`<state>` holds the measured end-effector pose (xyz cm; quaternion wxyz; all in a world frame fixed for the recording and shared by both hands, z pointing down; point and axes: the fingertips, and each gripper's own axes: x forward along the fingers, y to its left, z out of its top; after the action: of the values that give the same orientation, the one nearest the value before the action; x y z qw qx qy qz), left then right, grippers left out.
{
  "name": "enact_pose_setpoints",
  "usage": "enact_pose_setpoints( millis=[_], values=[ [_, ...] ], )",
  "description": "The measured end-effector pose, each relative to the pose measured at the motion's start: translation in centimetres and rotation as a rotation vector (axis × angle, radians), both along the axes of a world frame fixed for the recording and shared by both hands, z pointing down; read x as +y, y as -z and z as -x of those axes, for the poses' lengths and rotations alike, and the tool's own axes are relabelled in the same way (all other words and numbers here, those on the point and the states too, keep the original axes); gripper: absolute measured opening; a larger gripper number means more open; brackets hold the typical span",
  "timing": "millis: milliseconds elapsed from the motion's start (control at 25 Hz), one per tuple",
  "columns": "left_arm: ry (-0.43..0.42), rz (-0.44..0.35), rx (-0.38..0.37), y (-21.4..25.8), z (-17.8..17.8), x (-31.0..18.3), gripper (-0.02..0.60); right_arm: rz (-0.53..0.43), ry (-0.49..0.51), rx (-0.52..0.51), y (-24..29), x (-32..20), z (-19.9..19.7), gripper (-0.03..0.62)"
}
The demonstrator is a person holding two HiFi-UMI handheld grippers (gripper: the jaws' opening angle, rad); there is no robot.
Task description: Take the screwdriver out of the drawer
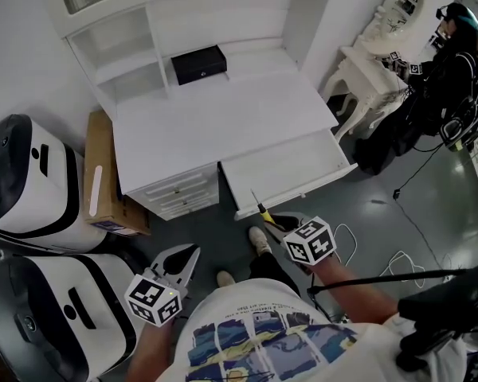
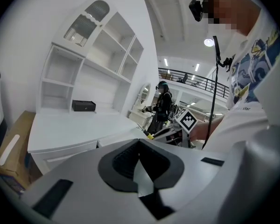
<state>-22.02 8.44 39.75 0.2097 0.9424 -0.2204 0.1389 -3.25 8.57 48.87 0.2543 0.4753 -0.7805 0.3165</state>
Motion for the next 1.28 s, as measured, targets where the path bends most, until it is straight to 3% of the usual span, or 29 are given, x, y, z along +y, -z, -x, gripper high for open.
enact_pose_setpoints(
  millis=[1280],
  values=[
    [-0.030,0.014,-0.041,-0.7,0.9,1.9,0.014,-0.042,0.079,-0.017,1.8,1.0,3.9,0.097]
  ],
)
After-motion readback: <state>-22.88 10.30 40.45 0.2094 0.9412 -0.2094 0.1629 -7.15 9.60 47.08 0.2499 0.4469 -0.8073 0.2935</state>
